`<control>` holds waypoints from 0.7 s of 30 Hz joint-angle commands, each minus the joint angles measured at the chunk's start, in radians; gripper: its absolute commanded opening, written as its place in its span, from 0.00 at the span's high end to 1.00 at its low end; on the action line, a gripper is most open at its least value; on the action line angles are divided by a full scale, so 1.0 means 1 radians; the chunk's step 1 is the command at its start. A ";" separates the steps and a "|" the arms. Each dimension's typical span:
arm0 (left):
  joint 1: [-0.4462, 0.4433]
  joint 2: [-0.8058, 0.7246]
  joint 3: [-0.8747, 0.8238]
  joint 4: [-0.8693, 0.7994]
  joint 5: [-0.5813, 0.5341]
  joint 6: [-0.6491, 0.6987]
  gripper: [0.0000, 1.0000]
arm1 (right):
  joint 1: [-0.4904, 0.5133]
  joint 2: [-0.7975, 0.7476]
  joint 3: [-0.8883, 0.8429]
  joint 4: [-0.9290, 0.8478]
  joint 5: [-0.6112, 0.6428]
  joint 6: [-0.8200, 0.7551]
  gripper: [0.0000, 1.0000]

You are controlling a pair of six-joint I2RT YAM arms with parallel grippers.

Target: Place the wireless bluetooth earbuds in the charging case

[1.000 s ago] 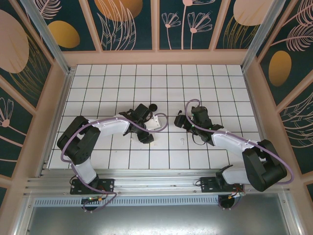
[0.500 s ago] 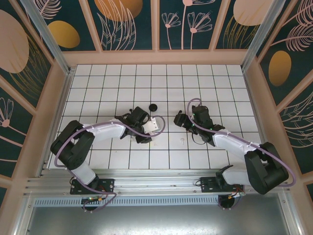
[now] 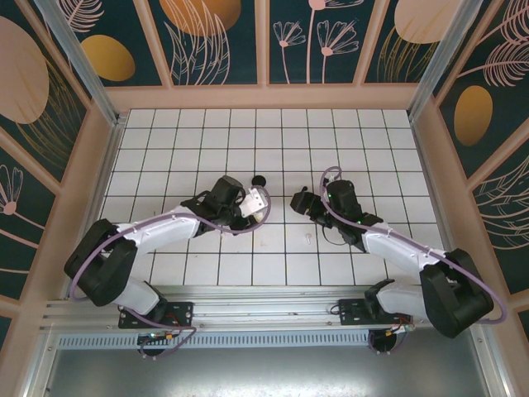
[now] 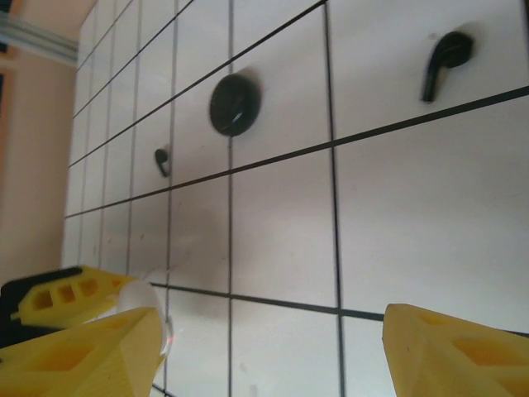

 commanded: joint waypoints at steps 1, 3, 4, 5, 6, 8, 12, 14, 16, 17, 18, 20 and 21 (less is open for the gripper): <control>-0.003 -0.061 -0.011 0.094 0.021 -0.069 0.69 | 0.033 -0.045 0.041 0.053 -0.064 0.011 0.29; -0.002 -0.096 -0.013 0.120 0.032 -0.088 0.70 | 0.052 -0.048 0.065 0.067 -0.099 -0.003 0.26; -0.003 -0.110 -0.013 0.130 0.035 -0.094 0.70 | 0.059 -0.048 0.075 0.072 -0.112 -0.006 0.25; -0.003 -0.124 -0.013 0.143 0.037 -0.101 0.70 | 0.069 -0.046 0.087 0.078 -0.123 -0.009 0.25; -0.003 -0.137 -0.011 0.153 0.039 -0.108 0.70 | 0.079 -0.042 0.097 0.088 -0.135 -0.014 0.24; -0.003 -0.159 -0.009 0.176 0.046 -0.119 0.69 | 0.093 -0.032 0.117 0.110 -0.155 -0.015 0.24; -0.004 -0.187 -0.003 0.216 0.069 -0.142 0.70 | 0.110 0.008 0.165 0.131 -0.198 -0.031 0.24; -0.002 -0.194 0.008 0.221 0.080 -0.148 0.70 | 0.116 0.028 0.186 0.130 -0.209 -0.040 0.25; -0.003 -0.195 0.018 0.216 0.086 -0.147 0.70 | 0.117 0.042 0.194 0.135 -0.213 -0.038 0.29; -0.004 -0.195 0.023 0.214 0.087 -0.149 0.70 | 0.117 0.047 0.196 0.142 -0.216 -0.036 0.32; -0.003 -0.197 0.025 0.211 0.088 -0.147 0.70 | 0.116 0.050 0.196 0.150 -0.218 -0.034 0.36; -0.003 -0.199 0.027 0.207 0.091 -0.147 0.70 | 0.117 0.056 0.195 0.164 -0.218 -0.031 0.44; -0.003 -0.200 0.029 0.206 0.093 -0.149 0.70 | 0.117 0.058 0.194 0.168 -0.220 -0.030 0.46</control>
